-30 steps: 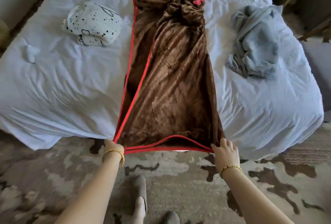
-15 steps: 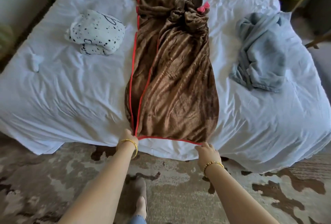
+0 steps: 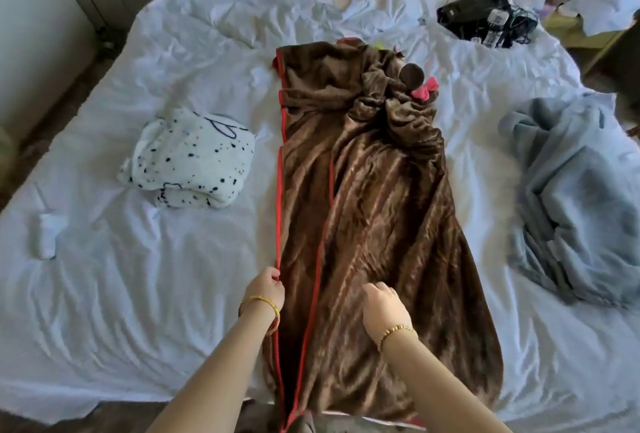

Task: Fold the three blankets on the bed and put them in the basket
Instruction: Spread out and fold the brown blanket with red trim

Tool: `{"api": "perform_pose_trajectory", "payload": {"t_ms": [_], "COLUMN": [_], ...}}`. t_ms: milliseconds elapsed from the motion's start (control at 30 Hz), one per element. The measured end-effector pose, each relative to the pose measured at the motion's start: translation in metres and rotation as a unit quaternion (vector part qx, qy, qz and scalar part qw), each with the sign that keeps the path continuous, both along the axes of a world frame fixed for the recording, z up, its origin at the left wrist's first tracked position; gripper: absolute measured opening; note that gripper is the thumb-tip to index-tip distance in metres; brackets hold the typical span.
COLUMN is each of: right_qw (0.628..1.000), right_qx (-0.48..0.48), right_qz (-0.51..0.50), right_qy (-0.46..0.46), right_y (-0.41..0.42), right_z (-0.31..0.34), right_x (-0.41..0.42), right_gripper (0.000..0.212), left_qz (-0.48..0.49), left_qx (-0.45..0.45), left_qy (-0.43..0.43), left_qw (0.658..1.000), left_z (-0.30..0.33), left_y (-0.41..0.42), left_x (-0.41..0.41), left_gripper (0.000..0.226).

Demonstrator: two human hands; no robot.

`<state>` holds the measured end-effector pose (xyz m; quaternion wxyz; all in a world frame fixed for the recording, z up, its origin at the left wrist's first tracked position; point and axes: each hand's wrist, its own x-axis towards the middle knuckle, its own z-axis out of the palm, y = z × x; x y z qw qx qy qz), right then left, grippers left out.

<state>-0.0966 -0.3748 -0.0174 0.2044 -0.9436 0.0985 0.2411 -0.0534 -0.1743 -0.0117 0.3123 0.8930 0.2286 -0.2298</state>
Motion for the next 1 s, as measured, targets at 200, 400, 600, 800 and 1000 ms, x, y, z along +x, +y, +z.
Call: {"api": "perform_pose_trajectory", "payload": {"t_ms": [200,400,600,800,1000], "right_qw": [0.999,0.995,0.989,0.954,0.986], "right_qx": [0.030,0.022,0.038,0.110,-0.060], "right_qz": [-0.003,-0.080,-0.141,-0.266,-0.086], "right_qy": [-0.045,-0.050,0.009,-0.082,-0.132], "right_y": [0.029,0.020,0.017,0.017,0.056], "right_z": [-0.017,-0.054,-0.091,-0.106,-0.101], "right_x": [0.113,0.205,0.239,0.238,0.221], "right_gripper": [0.048,0.034,0.039,0.043,0.058], "left_qz": [0.004,-0.006,0.011,-0.012,-0.033], "left_qx": [-0.064,-0.115,-0.163,-0.235,-0.207], "left_qy": [-0.008,-0.015,0.007,0.065,0.032], "left_qw": [0.998,0.993,0.987,0.970,0.977], "left_z": [-0.034,-0.074,-0.098,-0.107,-0.090], "left_y": [-0.006,-0.032,-0.075,-0.101,-0.087], "left_x": [0.109,0.202,0.270,0.298,0.326], "left_gripper": [0.030,0.029,0.037,0.039,0.034]}}
